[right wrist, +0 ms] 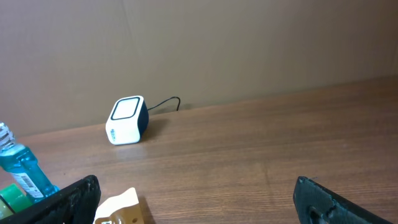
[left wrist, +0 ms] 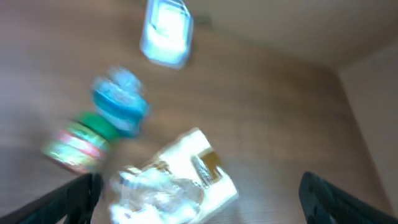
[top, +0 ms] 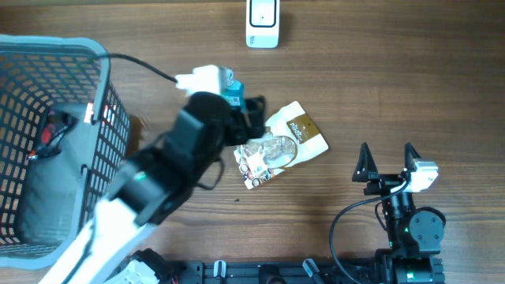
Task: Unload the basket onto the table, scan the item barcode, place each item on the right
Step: 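Release the snack bag on the table and withdraw the left gripper, then lower the left gripper into the basket and grasp the red box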
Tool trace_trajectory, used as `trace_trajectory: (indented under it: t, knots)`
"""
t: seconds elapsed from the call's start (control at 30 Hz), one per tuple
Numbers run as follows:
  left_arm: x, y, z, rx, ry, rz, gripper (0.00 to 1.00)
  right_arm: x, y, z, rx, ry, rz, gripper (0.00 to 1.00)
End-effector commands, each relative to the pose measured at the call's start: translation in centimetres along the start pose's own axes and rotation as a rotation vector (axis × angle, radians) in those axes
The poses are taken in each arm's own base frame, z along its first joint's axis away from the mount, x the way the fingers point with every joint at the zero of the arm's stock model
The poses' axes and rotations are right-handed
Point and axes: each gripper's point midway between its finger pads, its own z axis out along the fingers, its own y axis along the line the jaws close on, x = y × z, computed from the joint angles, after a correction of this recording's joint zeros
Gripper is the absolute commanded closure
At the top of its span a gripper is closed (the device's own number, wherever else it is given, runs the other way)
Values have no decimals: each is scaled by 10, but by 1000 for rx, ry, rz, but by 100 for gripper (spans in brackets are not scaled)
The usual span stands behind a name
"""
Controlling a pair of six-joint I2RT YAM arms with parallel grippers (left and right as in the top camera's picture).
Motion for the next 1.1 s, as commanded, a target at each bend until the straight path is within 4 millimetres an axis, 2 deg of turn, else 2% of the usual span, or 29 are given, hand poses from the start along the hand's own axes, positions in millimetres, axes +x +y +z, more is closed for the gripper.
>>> trace_trajectory:
  t: [0.0, 0.1, 0.17, 0.23, 0.27, 0.33, 0.47, 0.57, 0.63, 0.7, 0.83, 1.07]
  knots:
    - [-85, 65, -87, -302, -314, 4, 0, -1, 3, 0, -17, -3, -12, 0]
    - [-108, 111, -125, -450, -391, -84, 0, -1, 3, 0, -17, -3, -12, 0]
    - [-120, 151, -152, -571, -469, -186, 0, -1, 3, 0, -17, -3, -12, 0]
    - [-122, 184, -170, -669, -521, -307, 0, -1, 3, 0, -17, -3, -12, 0]
    - [-120, 199, -177, -705, -531, -369, 0, -1, 3, 0, -17, -3, -12, 0]
    - [-115, 223, -177, -723, -505, -473, 0, -1, 3, 0, -17, -3, -12, 0]
    - [-110, 261, -161, -685, -418, -629, 0, -1, 3, 0, -17, -3, -12, 0]
    - [-101, 303, -148, -741, -344, -739, 0, -1, 3, 0, -17, -3, -12, 1]
    - [-83, 342, -134, -822, -245, -826, 0, -1, 3, 0, -17, -3, -12, 0]
    - [-68, 364, -120, -864, -159, -880, 0, -1, 3, 0, -17, -3, -12, 0]
    - [-47, 388, -81, -858, -9, -937, 0, -1, 3, 0, -17, -3, -12, 0]
    - [-23, 410, -9, -818, 137, -921, 0, -1, 3, 0, -17, -3, -12, 0]
